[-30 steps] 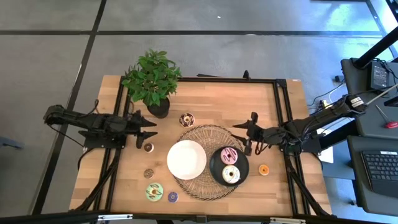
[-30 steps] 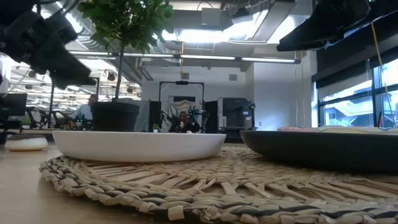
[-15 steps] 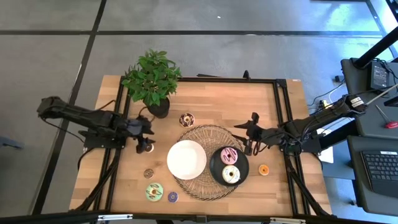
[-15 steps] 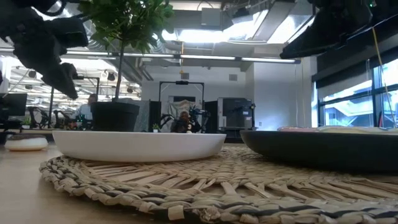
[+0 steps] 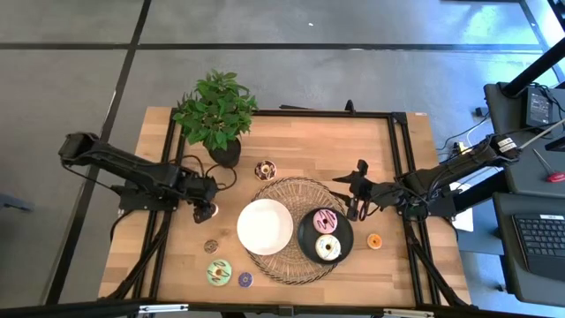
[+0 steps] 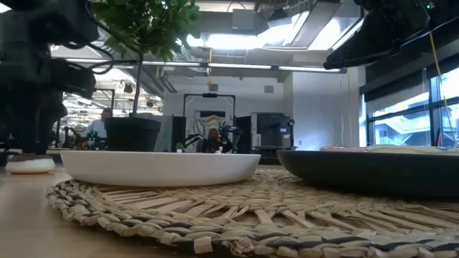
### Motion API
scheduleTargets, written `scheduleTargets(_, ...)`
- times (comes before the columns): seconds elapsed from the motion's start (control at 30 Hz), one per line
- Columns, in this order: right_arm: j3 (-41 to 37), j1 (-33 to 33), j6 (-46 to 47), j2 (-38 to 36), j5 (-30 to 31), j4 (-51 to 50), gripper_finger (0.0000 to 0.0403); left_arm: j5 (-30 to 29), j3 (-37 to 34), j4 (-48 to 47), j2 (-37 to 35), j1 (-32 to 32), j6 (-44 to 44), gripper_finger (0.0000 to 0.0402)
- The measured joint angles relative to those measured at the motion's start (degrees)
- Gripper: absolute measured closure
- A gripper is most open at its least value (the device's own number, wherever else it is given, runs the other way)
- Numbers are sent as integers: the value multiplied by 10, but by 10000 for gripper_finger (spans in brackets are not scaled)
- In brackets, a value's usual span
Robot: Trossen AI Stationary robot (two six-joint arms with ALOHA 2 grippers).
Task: Pick & Place donuts
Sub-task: Put the small black donut on the white plate
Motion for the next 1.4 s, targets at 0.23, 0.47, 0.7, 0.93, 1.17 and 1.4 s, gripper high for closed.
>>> scheduleTargets(0.23,0,0,0,0,0,-1,208,-22,0,8,39,0,0,188)
scheduleTargets(0.47,0,0,-2,0,0,-2,208,-20,0,27,56,0,-2,196)
scheduleTargets(0.7,0,0,-2,0,0,-3,208,0,0,29,57,0,0,250)
scheduleTargets(0.93,0,0,-2,0,0,-5,208,7,8,26,57,0,10,321)
scheduleTargets(1.17,0,0,-2,0,0,-8,208,23,78,31,57,0,41,383)
scheduleTargets(1.4,0,0,0,0,0,-8,208,-49,151,108,90,-21,127,394)
